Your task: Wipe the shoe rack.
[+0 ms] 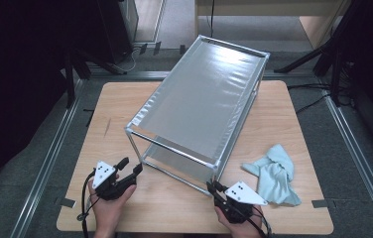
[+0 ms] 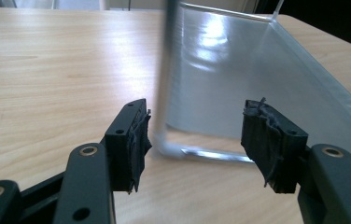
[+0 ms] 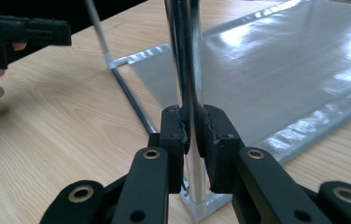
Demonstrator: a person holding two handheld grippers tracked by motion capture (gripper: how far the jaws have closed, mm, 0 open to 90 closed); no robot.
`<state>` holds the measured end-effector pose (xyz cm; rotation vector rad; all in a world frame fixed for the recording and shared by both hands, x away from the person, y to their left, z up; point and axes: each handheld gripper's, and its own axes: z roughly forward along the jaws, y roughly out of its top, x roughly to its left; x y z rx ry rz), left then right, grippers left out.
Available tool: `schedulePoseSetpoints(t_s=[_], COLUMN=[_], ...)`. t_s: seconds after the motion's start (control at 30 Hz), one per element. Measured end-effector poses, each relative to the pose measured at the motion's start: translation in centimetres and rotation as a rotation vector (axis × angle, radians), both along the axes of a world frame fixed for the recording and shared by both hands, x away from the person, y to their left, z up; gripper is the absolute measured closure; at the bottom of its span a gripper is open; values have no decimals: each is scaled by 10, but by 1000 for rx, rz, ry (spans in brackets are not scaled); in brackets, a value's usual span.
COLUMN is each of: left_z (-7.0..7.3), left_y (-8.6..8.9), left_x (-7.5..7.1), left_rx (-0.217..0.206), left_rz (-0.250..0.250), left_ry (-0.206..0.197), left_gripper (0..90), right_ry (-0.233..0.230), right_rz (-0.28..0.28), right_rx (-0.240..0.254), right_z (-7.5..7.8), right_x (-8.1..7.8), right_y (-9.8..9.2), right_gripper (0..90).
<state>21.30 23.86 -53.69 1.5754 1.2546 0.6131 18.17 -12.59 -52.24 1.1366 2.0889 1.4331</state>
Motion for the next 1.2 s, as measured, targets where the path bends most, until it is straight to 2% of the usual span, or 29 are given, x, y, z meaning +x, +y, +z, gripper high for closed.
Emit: schedulePoseSetpoints(t_s=[0.17, 0.27, 0.33, 0.37, 0.4, 0.43, 0.5, 0.73, 0.83, 0.87, 0.93, 0.97, 1.03, 1.13, 1.2], left_z=[-1, -1, -1, -1, -1, 0, 0, 0, 0, -1, -1, -1, -1, -2, -1], left_y=[-12, -15, -18, -20, -21, -23, -22, -23, -24, -27, -30, -30, -36, -41, -48], left_x=[18, 21, 27, 29, 29, 27, 25, 6, -1, -10, -16, -16, -28, -35, -43], left_rx=[-21, -14, -4, 11, 16, 46, 40, 26, 22, 23, 27, 27, 28, 29, 35], left_rz=[-40, -51, -91, -116, -129, -129, -141, -180, -199, -208, -221, -221, -256, -285, -342], left_ry=[19, 16, 21, 15, 8, 0, 4, 13, 12, 8, 4, 4, -4, -10, -18], left_gripper=[479, 574, 691, 711, 770, 796, 802, 802, 801, 801, 803, 803, 805, 806, 808], right_ry=[-3, -7, -3, -4, -4, -3, -7, -9, -2, -4, -4, -4, -2, -1, -7], right_rz=[-37, -50, -62, -66, -71, -71, -80, -140, -154, -168, -178, -178, -205, -226, -250], right_rx=[4, 1, 2, 2, 0, -2, -9, -37, -33, -36, -34, -34, -41, -40, -43], right_z=[0, 0, 1, 1, 1, 1, 1, 3, 4, 4, 4, 4, 5, 5, 4], right_x=[-5, -6, -7, -7, -7, -7, -5, 8, 13, 19, 23, 23, 32, 38, 50], right_y=[-20, -28, -32, -33, -35, -35, -36, -42, -46, -49, -51, -51, -56, -59, -64], right_gripper=[790, 791, 791, 791, 791, 791, 792, 794, 794, 794, 793, 793, 793, 794, 796])
